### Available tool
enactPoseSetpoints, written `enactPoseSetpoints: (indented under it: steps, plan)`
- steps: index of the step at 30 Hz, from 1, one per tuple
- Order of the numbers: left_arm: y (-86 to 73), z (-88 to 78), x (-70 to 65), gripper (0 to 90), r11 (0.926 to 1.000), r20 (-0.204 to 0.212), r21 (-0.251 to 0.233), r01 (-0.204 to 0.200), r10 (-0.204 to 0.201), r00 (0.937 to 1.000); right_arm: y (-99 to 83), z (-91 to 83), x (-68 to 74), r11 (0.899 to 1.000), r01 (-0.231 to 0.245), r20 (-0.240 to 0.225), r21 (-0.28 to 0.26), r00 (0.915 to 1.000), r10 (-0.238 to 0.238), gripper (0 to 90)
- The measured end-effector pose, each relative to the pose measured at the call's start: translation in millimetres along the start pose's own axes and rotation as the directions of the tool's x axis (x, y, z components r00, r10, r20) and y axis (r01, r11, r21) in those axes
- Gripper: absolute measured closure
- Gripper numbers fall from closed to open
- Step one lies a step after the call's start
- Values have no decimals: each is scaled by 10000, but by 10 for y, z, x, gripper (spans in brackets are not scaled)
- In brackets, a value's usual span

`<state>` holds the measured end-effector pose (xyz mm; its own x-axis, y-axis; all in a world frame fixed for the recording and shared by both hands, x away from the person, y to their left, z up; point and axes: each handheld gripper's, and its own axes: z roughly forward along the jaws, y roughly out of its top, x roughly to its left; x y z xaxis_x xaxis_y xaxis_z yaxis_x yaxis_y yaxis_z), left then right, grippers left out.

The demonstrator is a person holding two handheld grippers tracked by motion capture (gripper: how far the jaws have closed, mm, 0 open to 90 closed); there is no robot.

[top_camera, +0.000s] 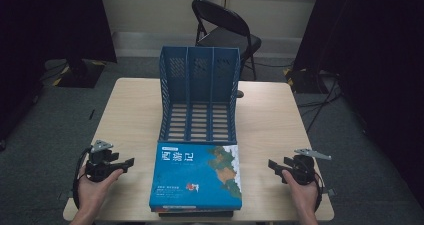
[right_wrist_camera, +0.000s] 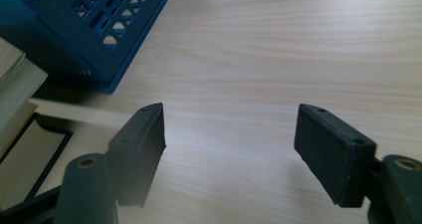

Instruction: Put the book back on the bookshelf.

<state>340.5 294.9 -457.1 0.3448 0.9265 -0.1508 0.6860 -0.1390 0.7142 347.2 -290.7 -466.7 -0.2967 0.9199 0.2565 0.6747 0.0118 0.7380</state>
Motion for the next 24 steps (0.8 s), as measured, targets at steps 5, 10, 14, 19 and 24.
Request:
enactPoseSetpoints:
  steps: [5,10,14,19,24]
  plan:
    - [1,20,-12,343,10000,316,0,-90,90,9995,10,19,1,9999,24,-114,152,9999,-22,299]
    - [21,27,-45,372,9998,378,-6,-223,223,9990,15,41,32,9984,534,-304,201,9981,-528,325]
    - [11,-3,-66,418,9996,493,-84,-252,256,9985,27,27,49,9982,591,-505,61,9970,-587,354]
    - [-21,-64,-107,461,9992,798,-271,-310,331,9963,46,-8,113,9977,674,-1133,-91,9912,-680,450]
    - [0,-127,-212,454,9981,1317,-462,-400,458,9902,101,-93,330,9918,1154,-1876,-546,9744,-1237,487]
